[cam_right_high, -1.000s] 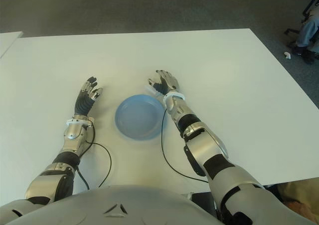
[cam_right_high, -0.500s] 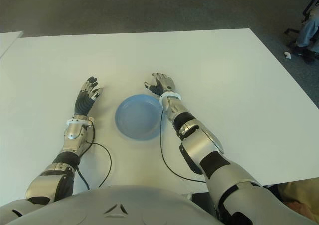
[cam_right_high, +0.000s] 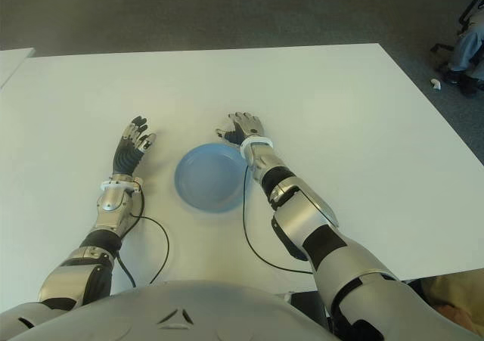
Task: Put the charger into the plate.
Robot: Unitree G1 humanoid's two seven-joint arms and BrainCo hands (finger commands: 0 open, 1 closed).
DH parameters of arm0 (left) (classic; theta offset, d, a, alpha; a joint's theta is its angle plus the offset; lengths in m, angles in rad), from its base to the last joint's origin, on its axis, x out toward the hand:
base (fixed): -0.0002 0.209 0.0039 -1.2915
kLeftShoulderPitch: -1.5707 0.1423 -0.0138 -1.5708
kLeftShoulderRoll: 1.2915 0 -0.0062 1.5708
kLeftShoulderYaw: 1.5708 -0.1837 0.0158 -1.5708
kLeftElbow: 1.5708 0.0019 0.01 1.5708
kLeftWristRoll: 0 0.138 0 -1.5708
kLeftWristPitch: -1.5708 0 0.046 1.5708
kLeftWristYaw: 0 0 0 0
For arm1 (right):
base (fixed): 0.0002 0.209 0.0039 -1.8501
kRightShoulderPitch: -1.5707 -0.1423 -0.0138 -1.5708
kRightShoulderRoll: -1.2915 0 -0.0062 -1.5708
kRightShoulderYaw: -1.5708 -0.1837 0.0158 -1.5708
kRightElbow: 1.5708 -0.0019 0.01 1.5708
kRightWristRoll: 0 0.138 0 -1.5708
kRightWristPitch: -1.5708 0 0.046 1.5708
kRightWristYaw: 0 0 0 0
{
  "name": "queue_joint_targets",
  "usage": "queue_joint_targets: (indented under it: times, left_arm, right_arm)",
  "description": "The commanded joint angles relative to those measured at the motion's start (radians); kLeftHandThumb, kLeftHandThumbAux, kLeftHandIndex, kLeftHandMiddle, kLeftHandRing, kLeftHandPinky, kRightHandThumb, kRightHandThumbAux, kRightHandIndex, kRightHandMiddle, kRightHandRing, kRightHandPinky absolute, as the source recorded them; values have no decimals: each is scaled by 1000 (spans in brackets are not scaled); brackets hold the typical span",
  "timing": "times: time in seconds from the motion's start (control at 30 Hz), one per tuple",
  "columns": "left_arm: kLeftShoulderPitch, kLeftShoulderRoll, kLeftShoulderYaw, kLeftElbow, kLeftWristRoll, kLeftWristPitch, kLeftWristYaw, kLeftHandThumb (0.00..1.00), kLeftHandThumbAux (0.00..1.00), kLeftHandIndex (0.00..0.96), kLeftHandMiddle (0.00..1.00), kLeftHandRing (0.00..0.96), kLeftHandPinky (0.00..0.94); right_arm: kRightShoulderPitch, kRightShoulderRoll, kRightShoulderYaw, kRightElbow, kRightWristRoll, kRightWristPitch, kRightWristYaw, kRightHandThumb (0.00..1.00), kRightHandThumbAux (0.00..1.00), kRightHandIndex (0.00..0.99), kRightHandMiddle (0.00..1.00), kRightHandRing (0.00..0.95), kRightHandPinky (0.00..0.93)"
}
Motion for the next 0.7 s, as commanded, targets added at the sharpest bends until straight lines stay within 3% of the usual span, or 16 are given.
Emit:
queue_joint_targets:
  times: [0.03,0.7]
  left_arm:
    - [200,-103,-43,181,29,152,13,57,590,19,94,93,99]
    - [206,-103,-44,189,30,164,17,69,597,23,85,85,81]
  right_arm:
    - [-3,-5,48,13,-39,0,68,359,124,0,0,0,0]
    - [-18,-63,109,3,-73,-8,140,387,99,0,0,0,0]
